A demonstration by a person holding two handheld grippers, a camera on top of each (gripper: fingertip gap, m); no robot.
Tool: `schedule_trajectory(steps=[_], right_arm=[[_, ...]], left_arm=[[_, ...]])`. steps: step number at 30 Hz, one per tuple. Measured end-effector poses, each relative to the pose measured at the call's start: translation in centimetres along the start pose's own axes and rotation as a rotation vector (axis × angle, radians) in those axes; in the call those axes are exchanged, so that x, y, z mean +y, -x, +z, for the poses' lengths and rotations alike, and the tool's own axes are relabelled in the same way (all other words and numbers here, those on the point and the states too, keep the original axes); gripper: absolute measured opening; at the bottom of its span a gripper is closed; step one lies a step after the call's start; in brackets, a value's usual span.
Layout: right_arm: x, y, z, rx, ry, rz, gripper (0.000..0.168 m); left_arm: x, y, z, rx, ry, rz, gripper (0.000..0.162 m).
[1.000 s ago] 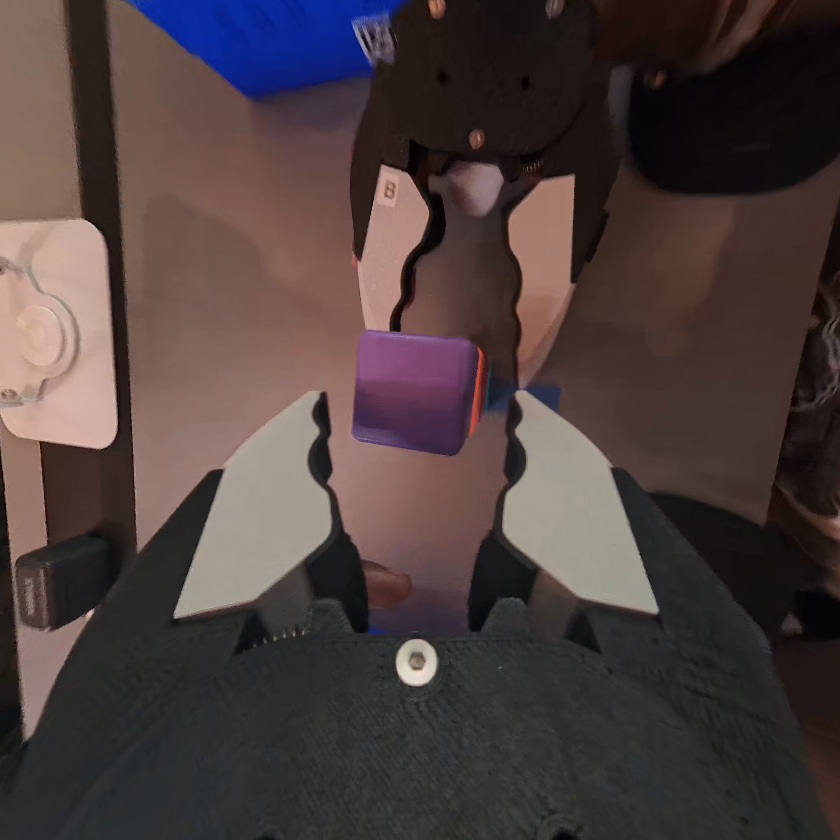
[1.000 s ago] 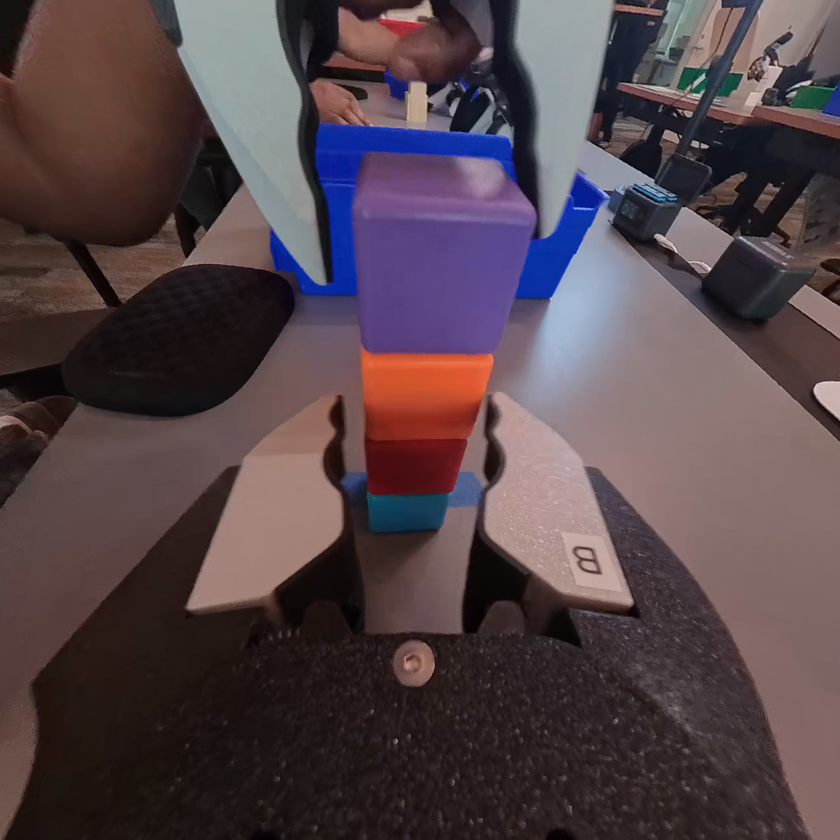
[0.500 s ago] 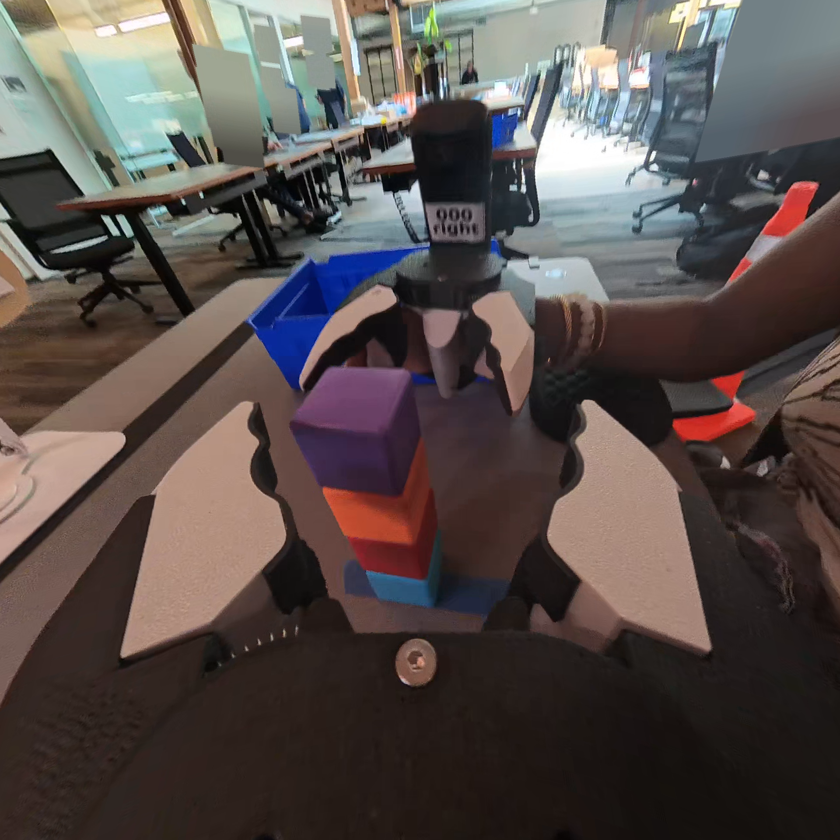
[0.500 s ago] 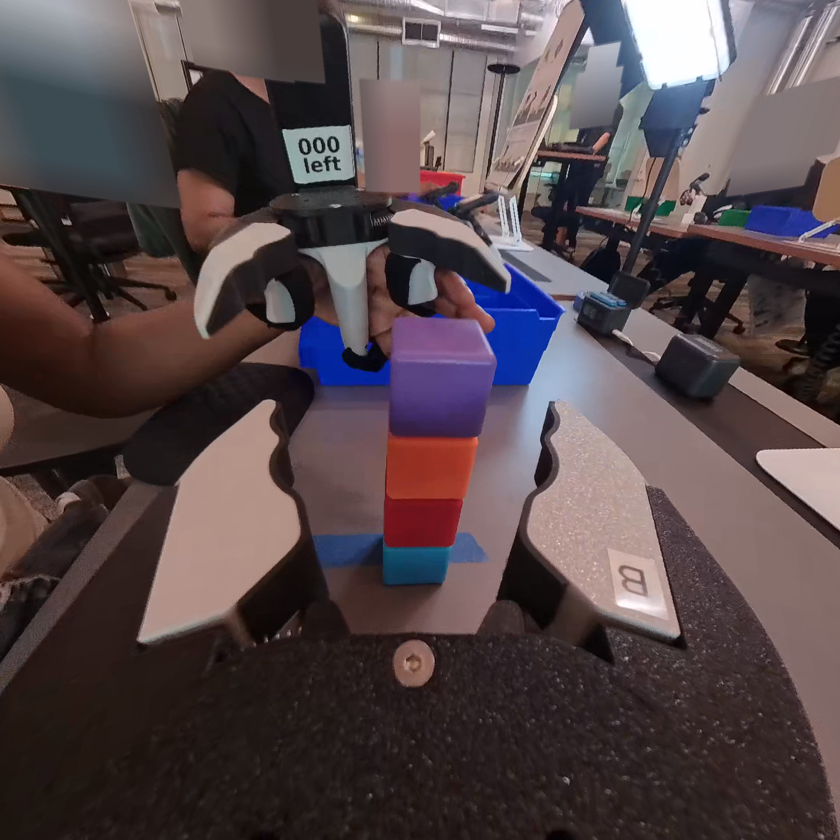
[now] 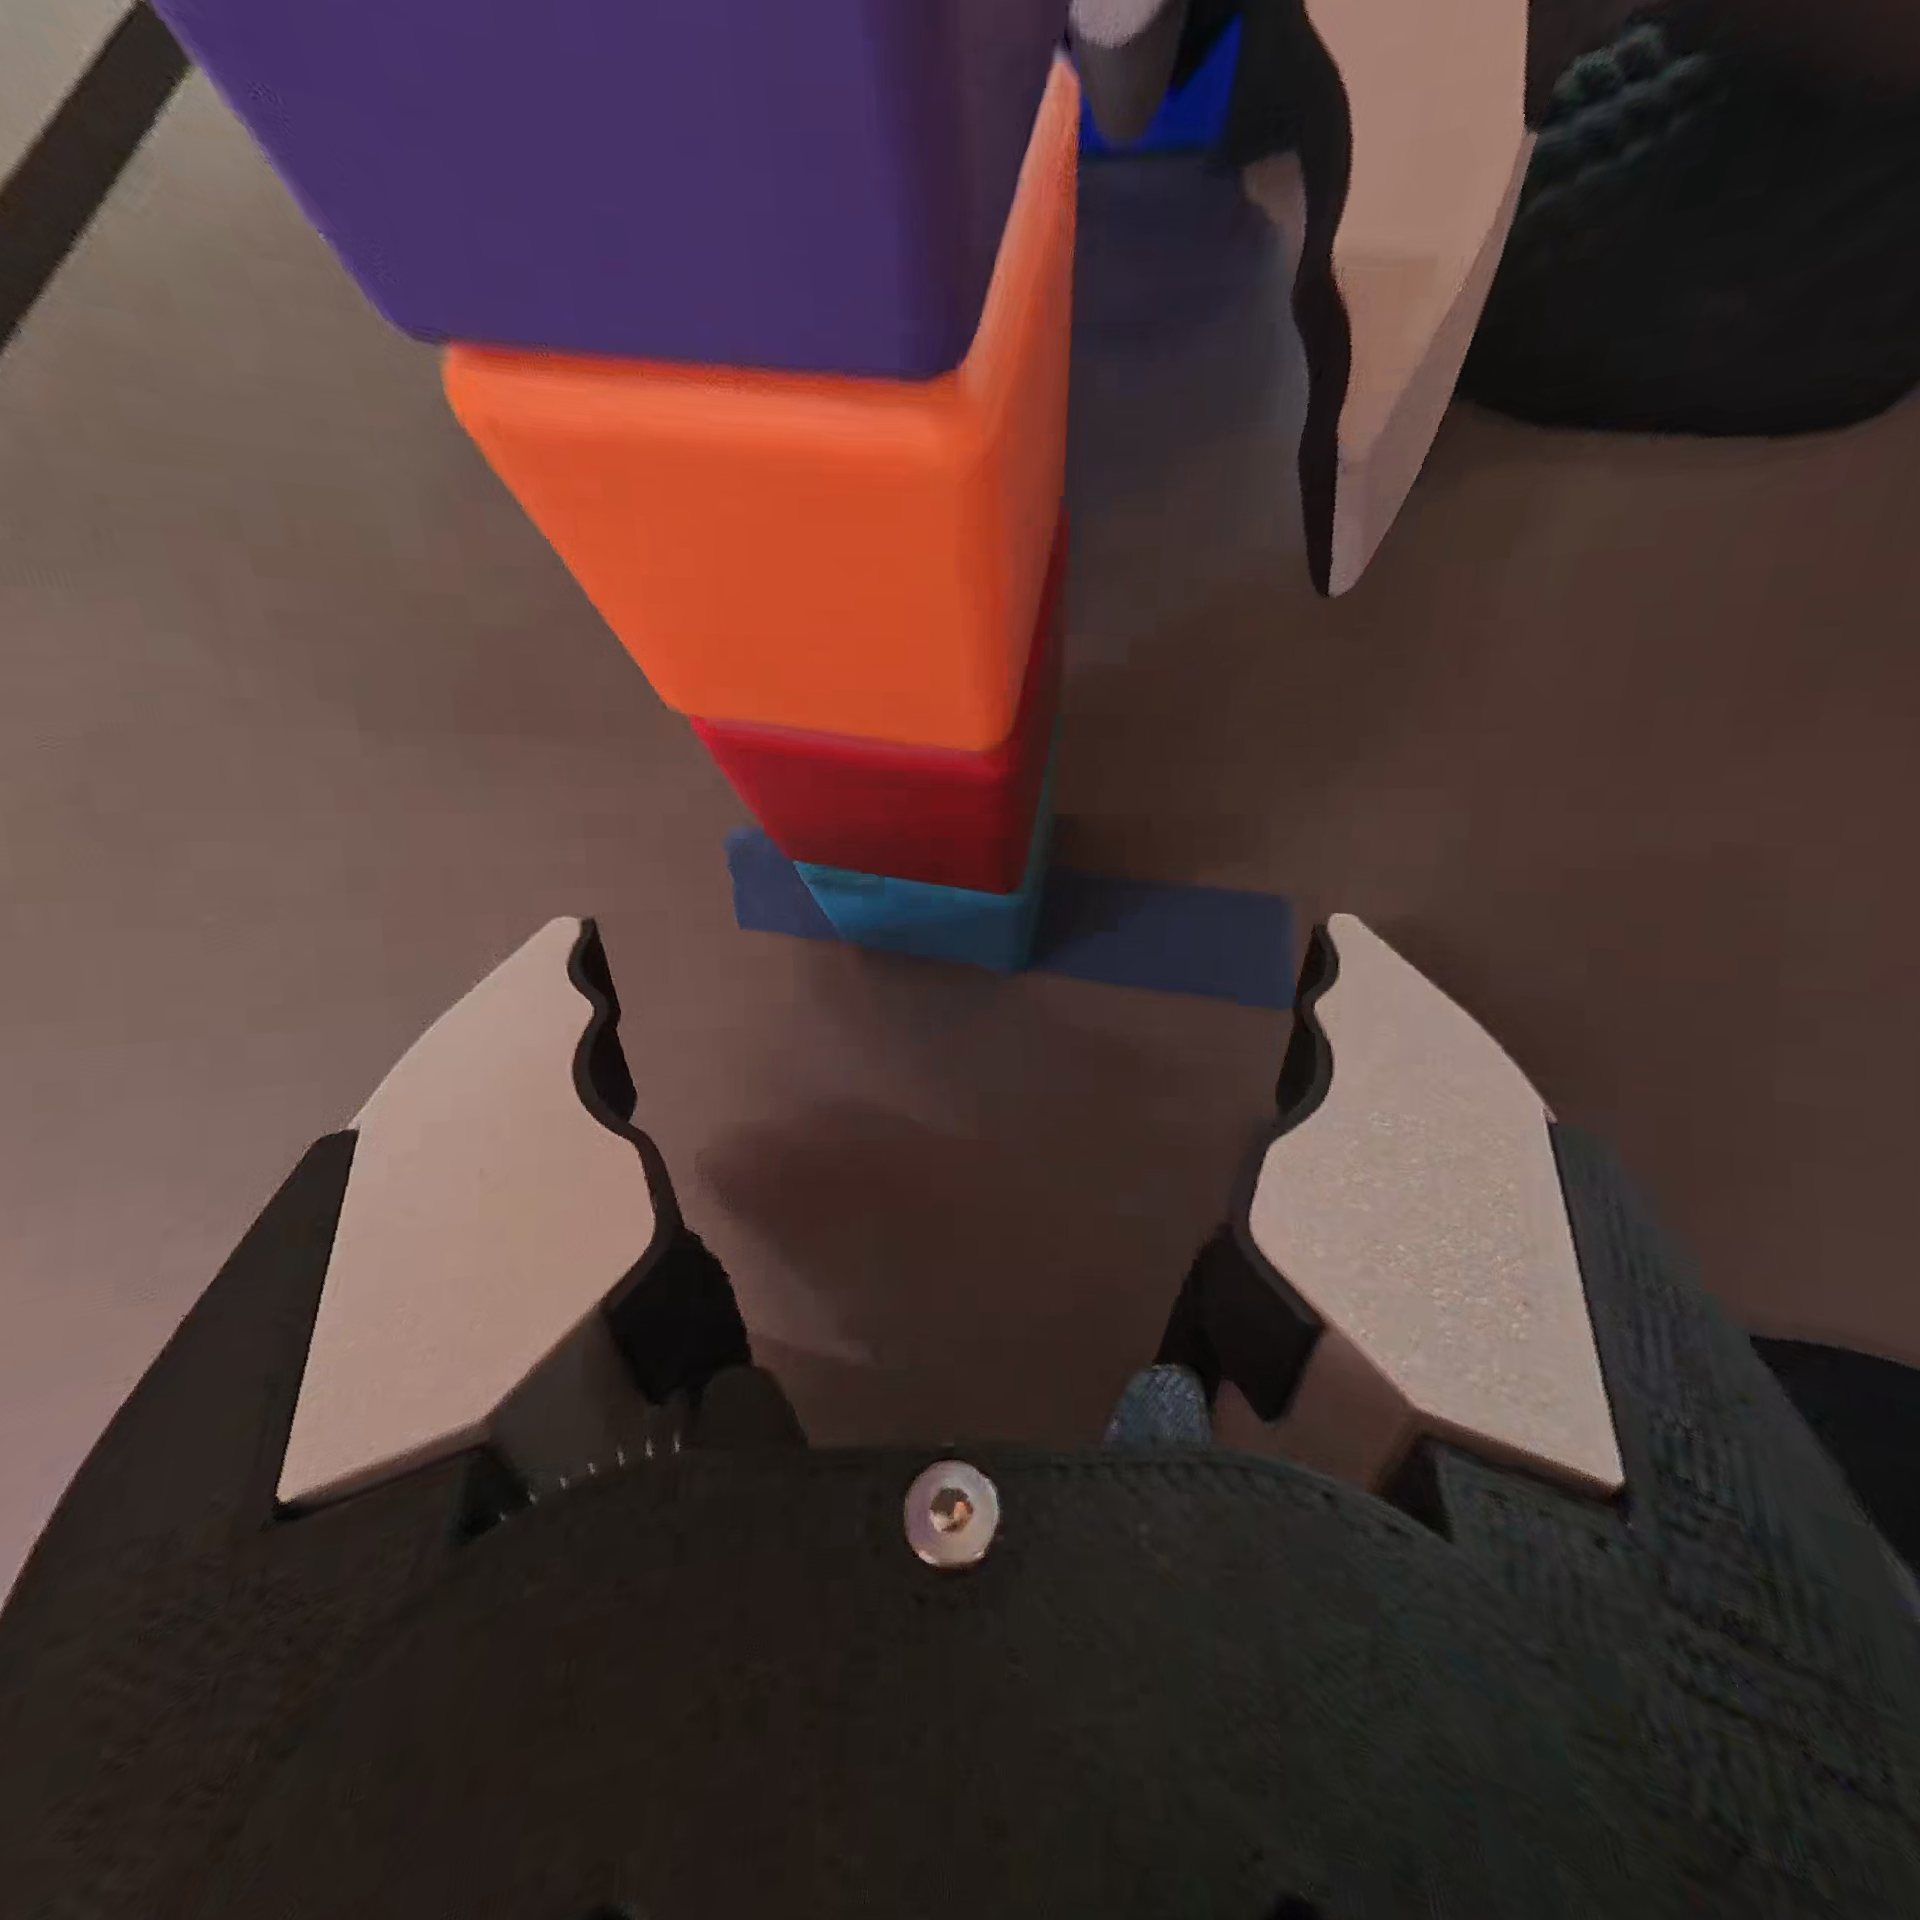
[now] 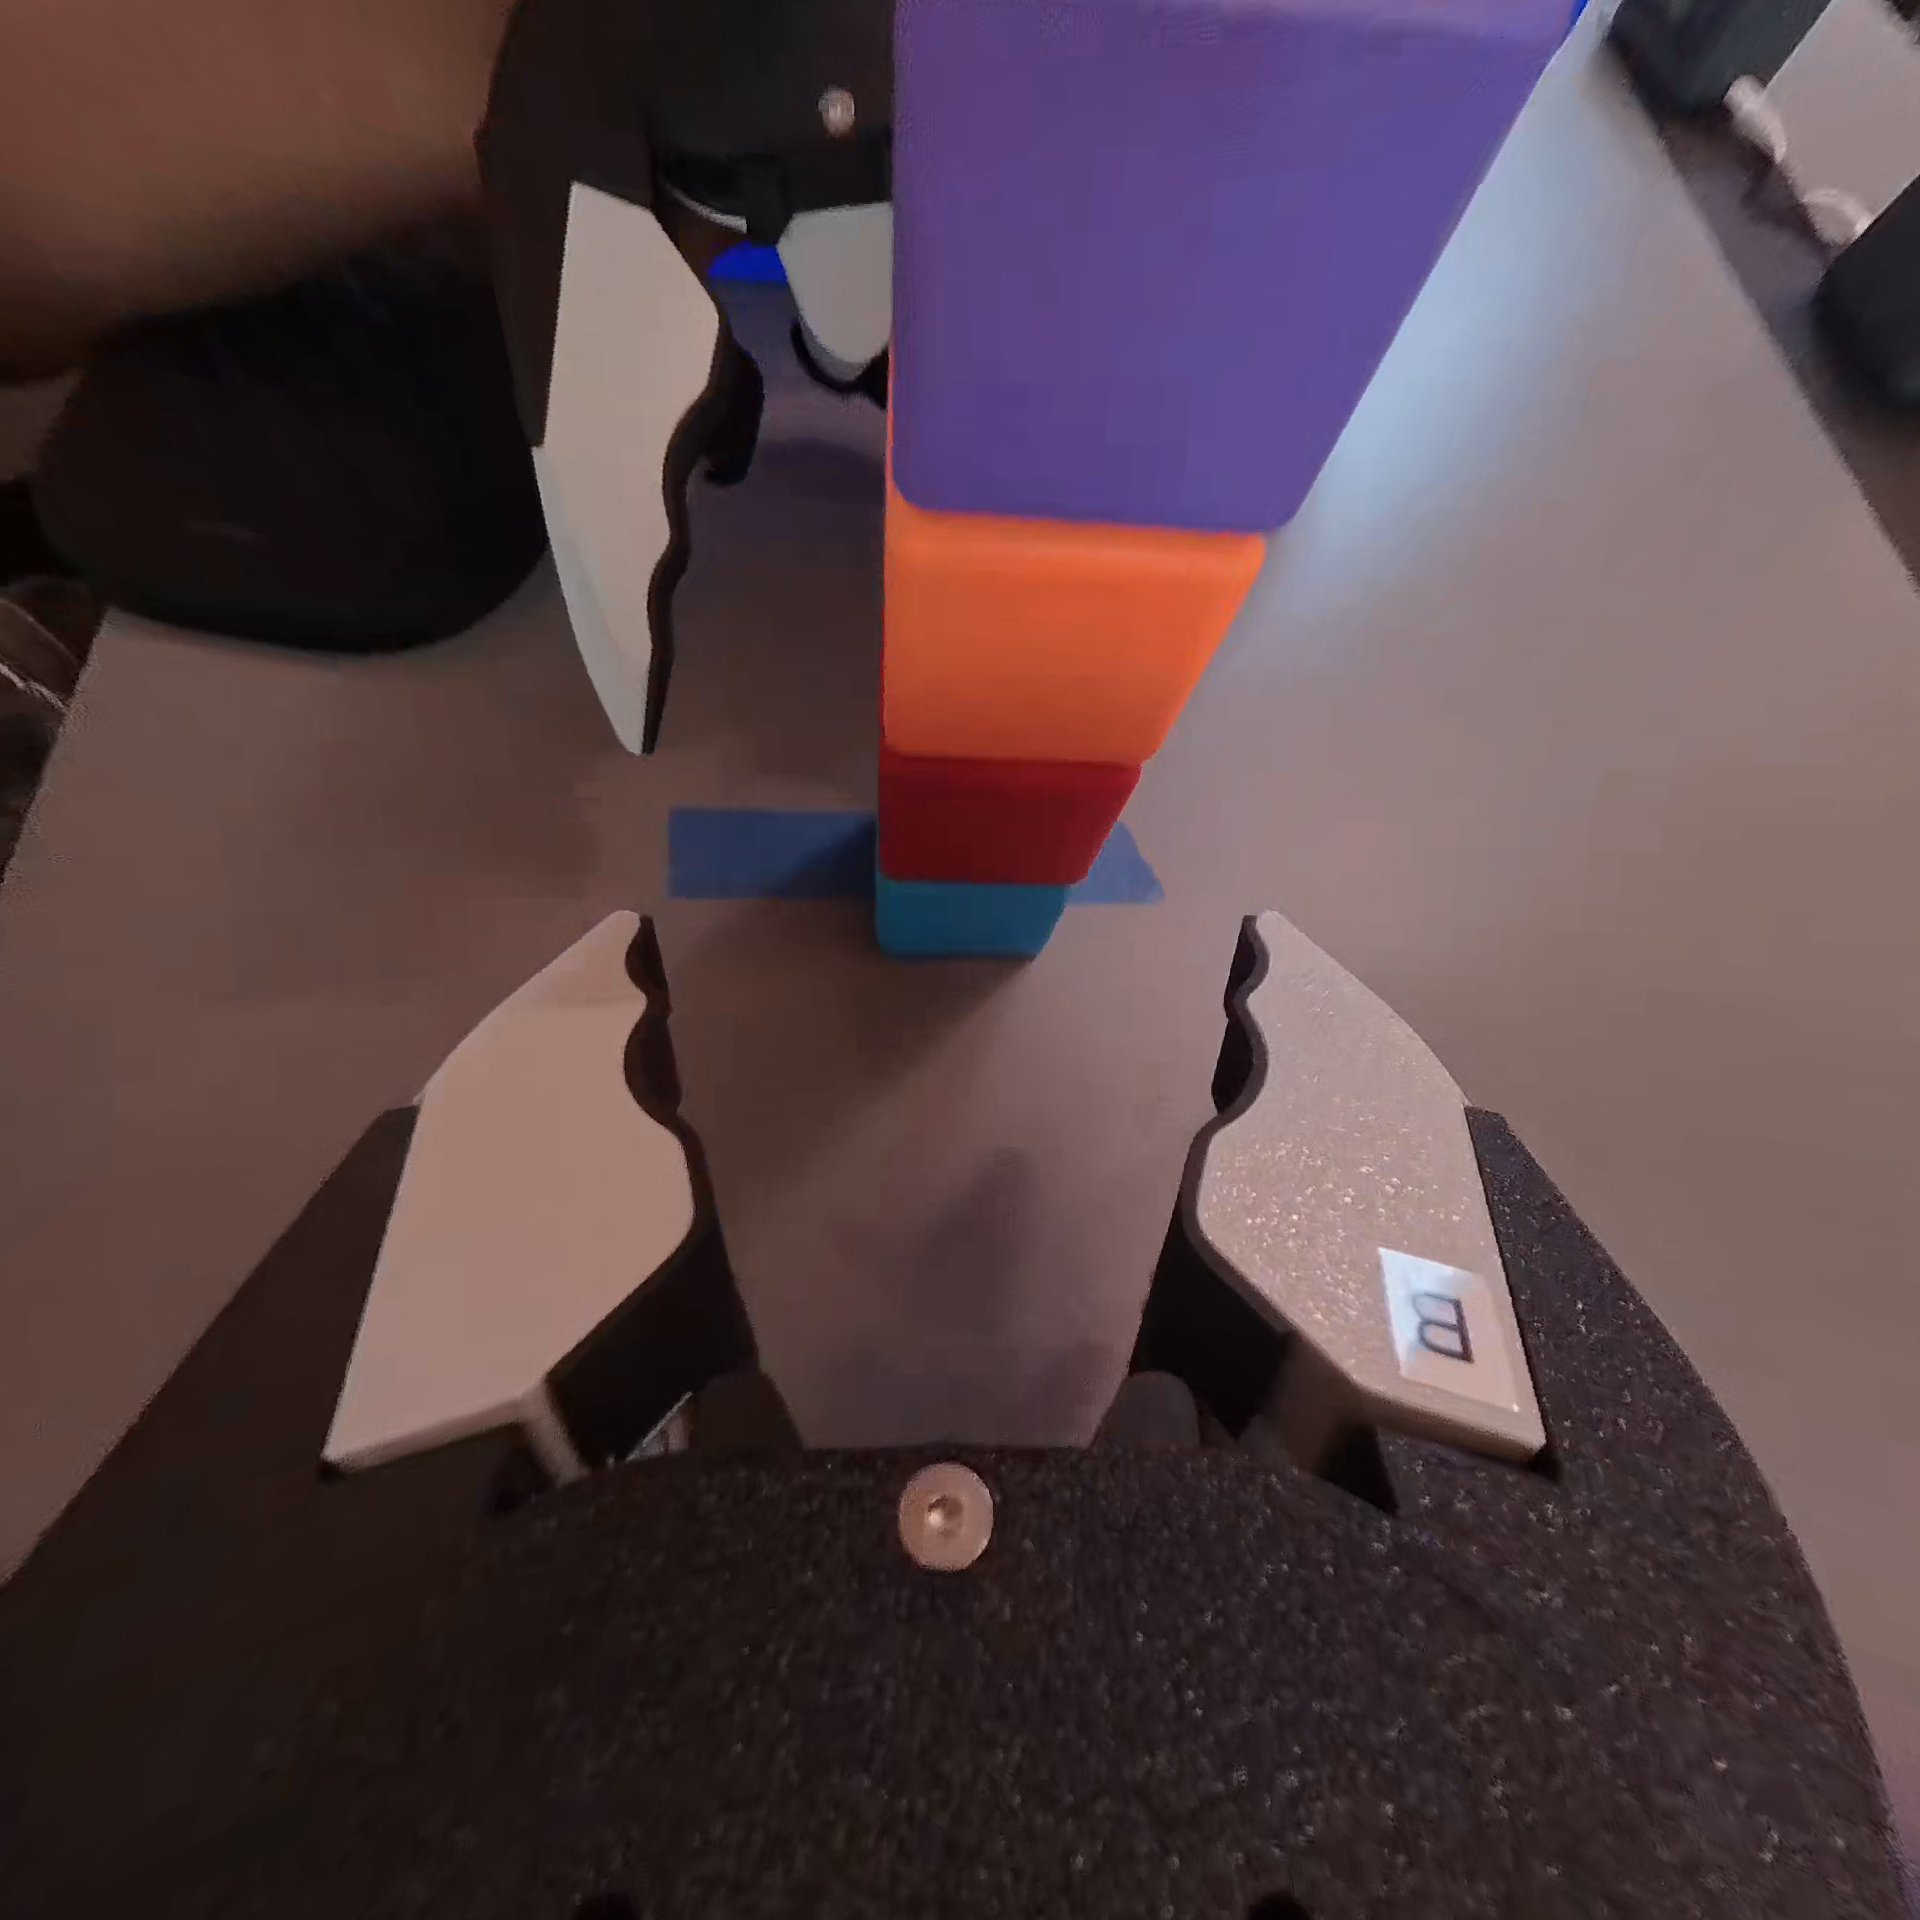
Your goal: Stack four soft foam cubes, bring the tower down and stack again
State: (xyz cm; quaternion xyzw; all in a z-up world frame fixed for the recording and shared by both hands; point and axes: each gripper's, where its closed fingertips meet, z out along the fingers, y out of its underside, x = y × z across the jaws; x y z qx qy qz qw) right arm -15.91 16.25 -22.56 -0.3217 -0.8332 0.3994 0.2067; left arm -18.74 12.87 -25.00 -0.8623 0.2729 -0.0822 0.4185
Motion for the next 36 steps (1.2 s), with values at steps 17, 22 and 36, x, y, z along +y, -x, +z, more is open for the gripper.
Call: schedule_trajectory(steps=[17,22,36], right_arm=[[-5.2,-0.7,-2.9,0.019,-0.376,0.045,0.092],[-8.0,-0.8,-5.3,0.003,-0.584,0.086,0.092],[-9.3,-1.9,-6.1,0.074,-0.447,0.095,0.086]], left_arm=[[-5.3,0.8,-2.5,-0.042,-0.354,-0.041,0.115],[-8.6,1.6,-5.7,-0.093,-0.619,-0.057,0.113],[-9.0,2.4,-4.9,-0.111,-0.692,-0.090,0.103]])
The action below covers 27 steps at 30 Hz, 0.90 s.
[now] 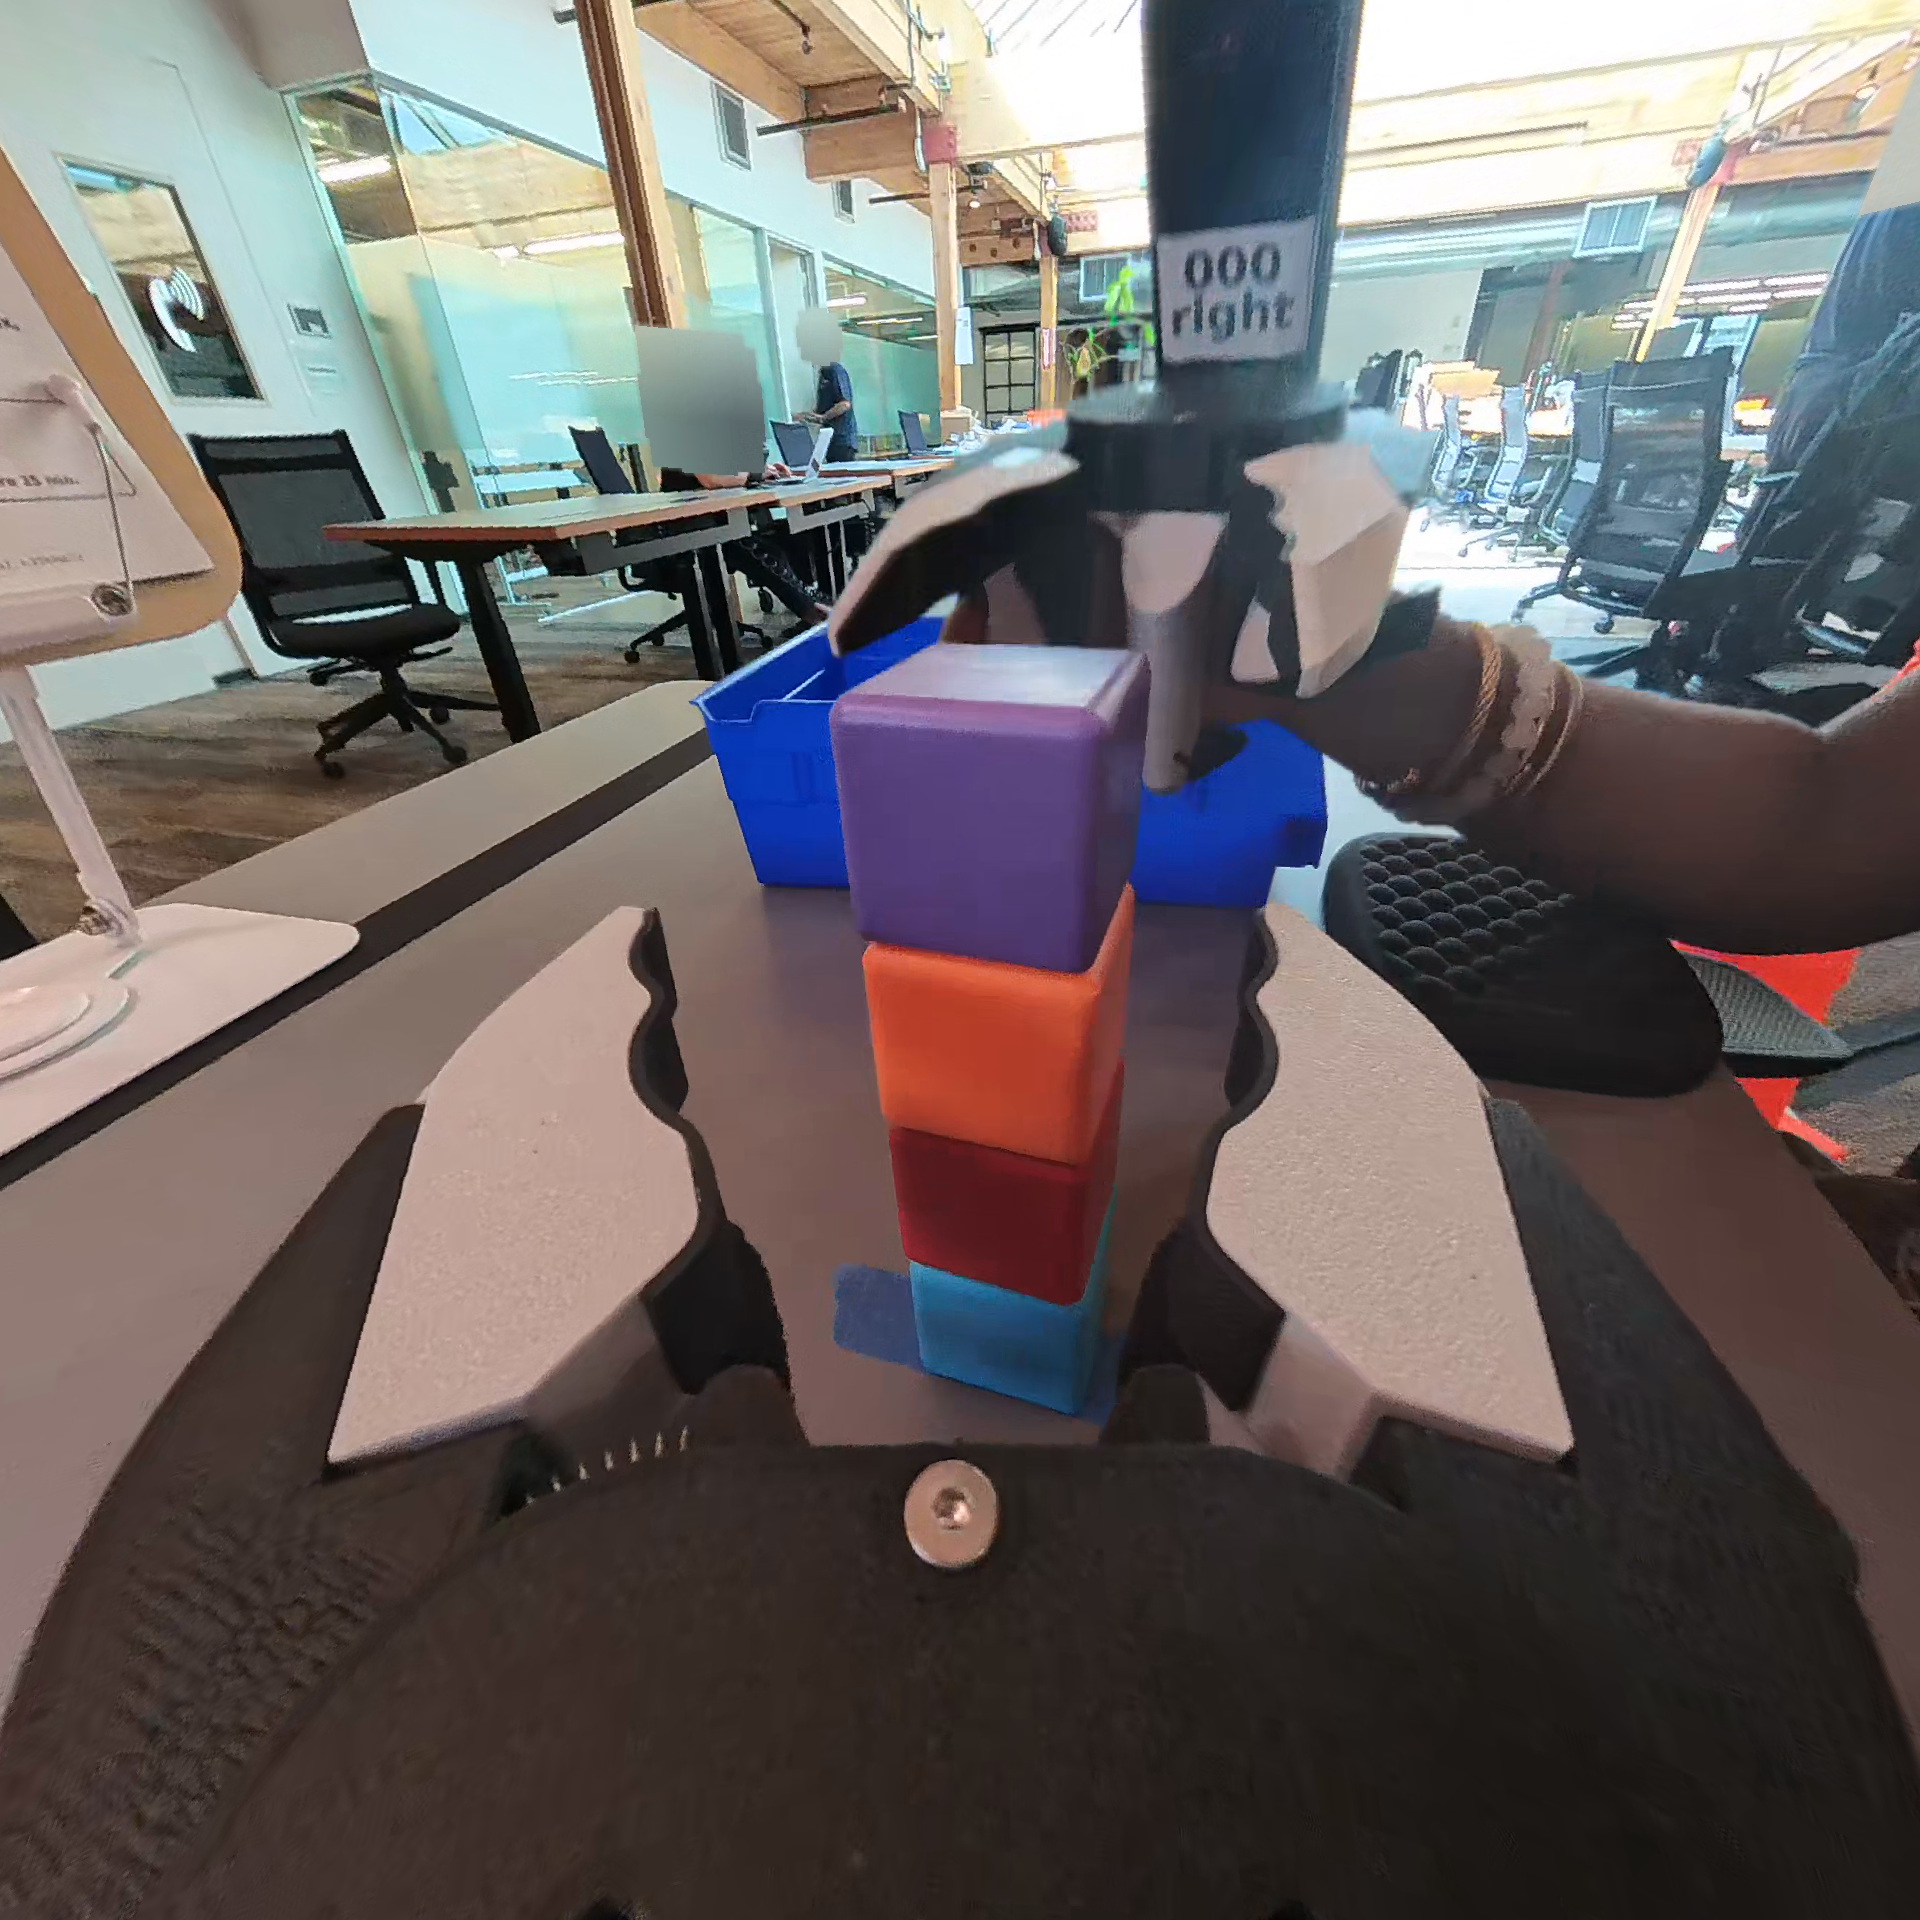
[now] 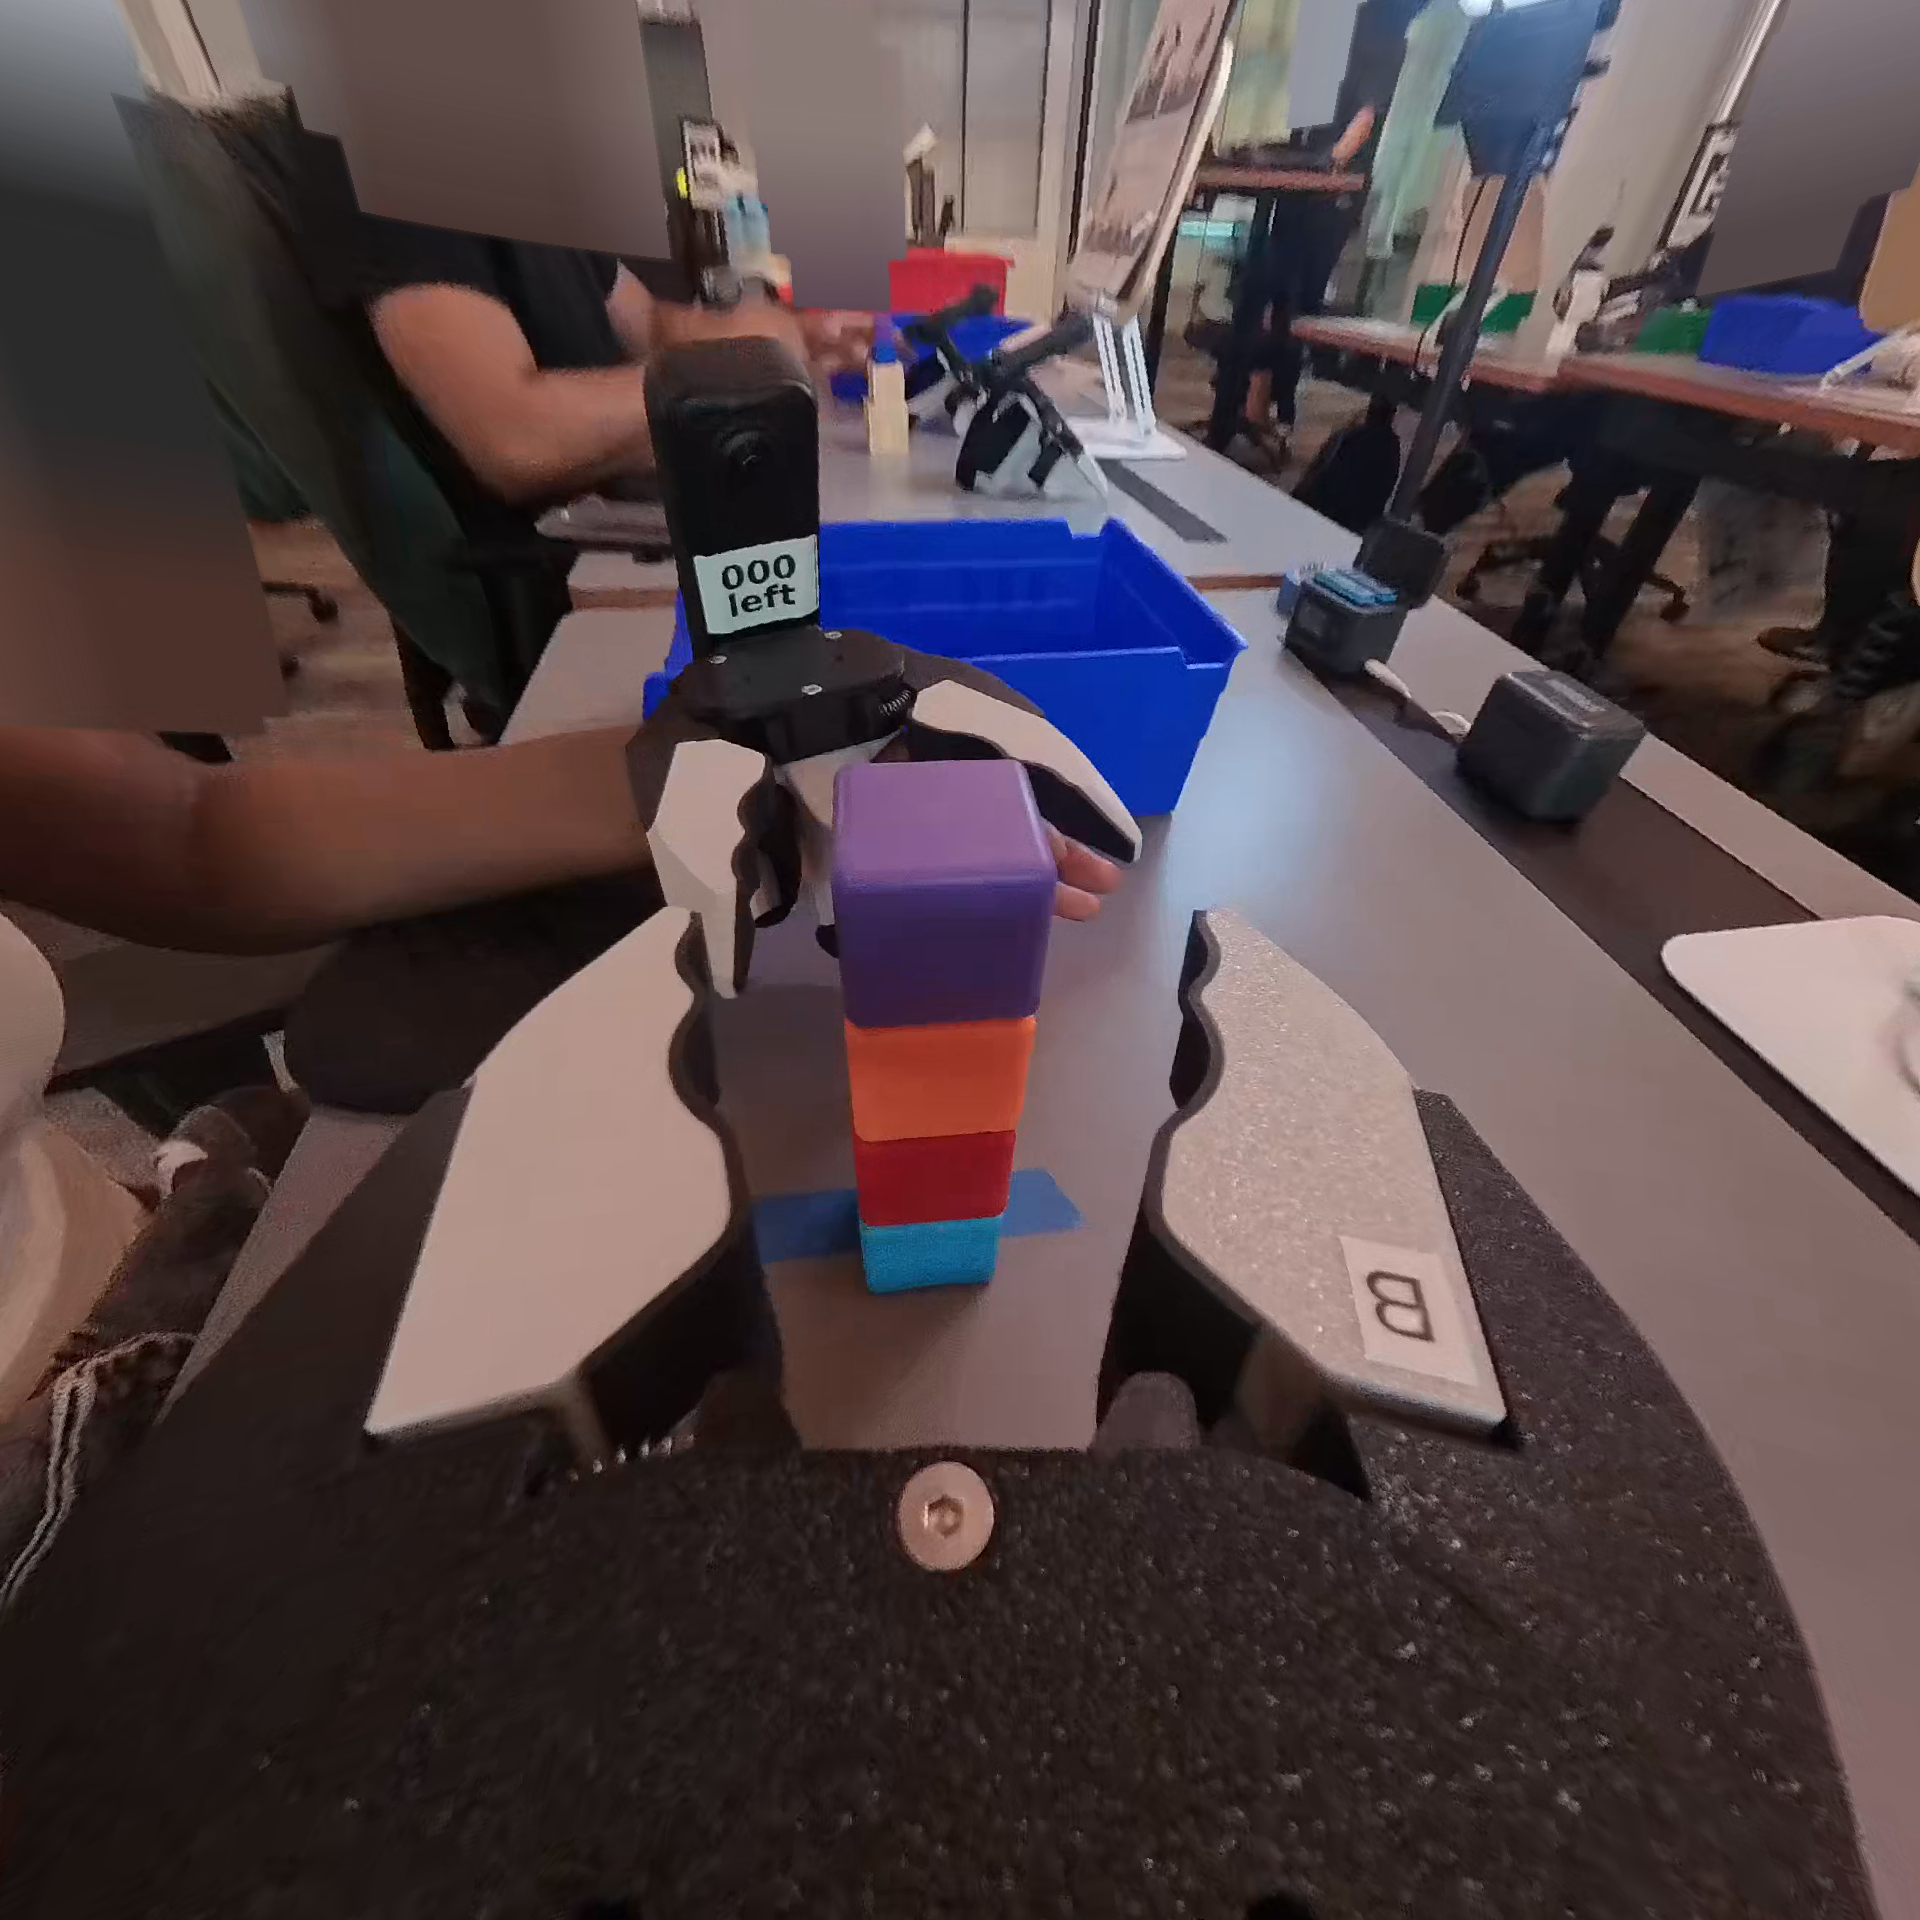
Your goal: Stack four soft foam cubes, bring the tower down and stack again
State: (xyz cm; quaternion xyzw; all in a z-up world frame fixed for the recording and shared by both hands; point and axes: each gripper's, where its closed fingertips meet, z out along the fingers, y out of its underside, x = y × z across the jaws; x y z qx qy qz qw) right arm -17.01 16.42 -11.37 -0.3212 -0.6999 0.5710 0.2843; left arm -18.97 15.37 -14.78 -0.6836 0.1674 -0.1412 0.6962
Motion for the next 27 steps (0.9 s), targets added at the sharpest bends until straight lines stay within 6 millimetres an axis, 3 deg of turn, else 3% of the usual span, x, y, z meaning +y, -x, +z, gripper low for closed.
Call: schedule_trajectory(steps=[4,7,10,13,19,22,24,27], right_arm=[[-0.3,0.2,0.9,0.000,0.134,-0.028,0.077],[0.5,0.6,2.0,-0.032,0.228,-0.037,0.076],[1.4,0.4,2.7,-0.028,0.293,-0.055,0.072],[1.5,0.0,3.0,-0.005,0.296,-0.069,0.049],[1.3,0.3,2.5,0.038,0.272,-0.119,0.049],[-1.2,-0.3,1.2,0.083,0.152,-0.082,0.050],[-3.5,-1.5,-0.8,0.149,0.084,-0.051,0.050],[-3.7,-5.9,-6.0,0.428,0.239,-0.068,0.049]], left_arm=[[0.8,-0.1,0.6,0.015,0.012,-0.014,0.095],[1.6,-0.6,1.1,0.044,0.034,-0.017,0.085],[2.3,-0.8,1.5,0.057,0.057,0.008,0.055],[2.4,-0.9,1.7,0.061,0.068,-0.012,0.052],[2.4,-1.3,1.6,0.068,0.102,0.000,0.051],[2.4,-1.3,1.5,0.073,0.107,-0.004,0.051],[2.4,-1.4,1.5,0.074,0.108,0.002,0.051],[2.4,-1.5,1.5,0.076,0.110,0.014,0.051]])
